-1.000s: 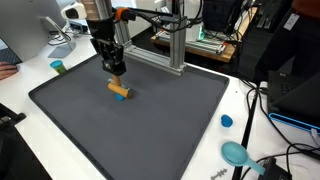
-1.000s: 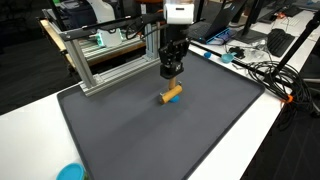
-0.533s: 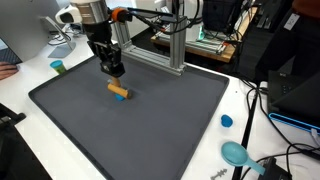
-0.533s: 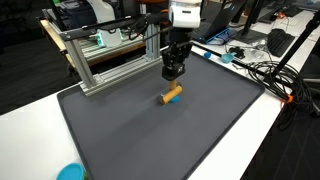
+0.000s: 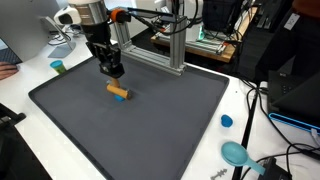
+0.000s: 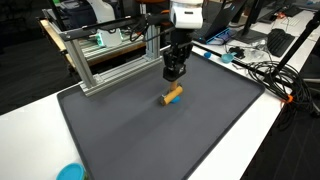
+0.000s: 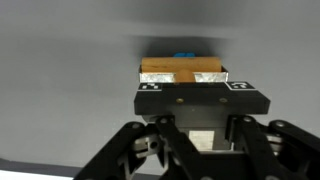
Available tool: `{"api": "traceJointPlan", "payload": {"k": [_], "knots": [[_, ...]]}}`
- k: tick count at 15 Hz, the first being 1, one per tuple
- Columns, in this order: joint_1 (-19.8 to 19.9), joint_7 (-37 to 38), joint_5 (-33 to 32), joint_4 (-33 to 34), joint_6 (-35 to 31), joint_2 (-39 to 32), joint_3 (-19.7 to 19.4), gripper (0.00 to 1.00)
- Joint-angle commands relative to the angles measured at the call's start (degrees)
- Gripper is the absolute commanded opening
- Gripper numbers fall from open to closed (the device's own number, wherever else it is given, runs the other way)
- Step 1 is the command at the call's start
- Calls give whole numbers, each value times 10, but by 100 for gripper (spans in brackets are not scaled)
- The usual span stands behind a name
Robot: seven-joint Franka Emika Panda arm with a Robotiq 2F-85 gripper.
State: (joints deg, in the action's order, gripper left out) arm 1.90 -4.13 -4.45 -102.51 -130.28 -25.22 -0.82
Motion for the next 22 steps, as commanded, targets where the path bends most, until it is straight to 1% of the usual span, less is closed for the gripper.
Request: {"api": "traceJointPlan", "payload": {"k": [1, 7, 9, 11, 12, 15, 16, 17, 18, 20, 22], "knots": [[14, -34, 29, 26, -33, -53, 12, 22], [44, -81, 94, 34, -45, -55, 26, 22], [48, -91, 102, 39, -34, -60, 27, 22], [40, -85, 85, 39, -4, -64, 21, 22], [40, -76, 74, 18, 4, -12, 12, 47], [39, -76, 73, 24, 9, -16, 12, 47], [41, -75, 85, 18, -28, -20, 17, 22], [39, -73, 90, 15, -63, -25, 19, 22], [37, -69, 88, 16, -77, -29, 19, 22], [31, -61, 78, 25, -86, -42, 16, 22], [22, -45, 61, 29, -78, -57, 9, 22]]}}
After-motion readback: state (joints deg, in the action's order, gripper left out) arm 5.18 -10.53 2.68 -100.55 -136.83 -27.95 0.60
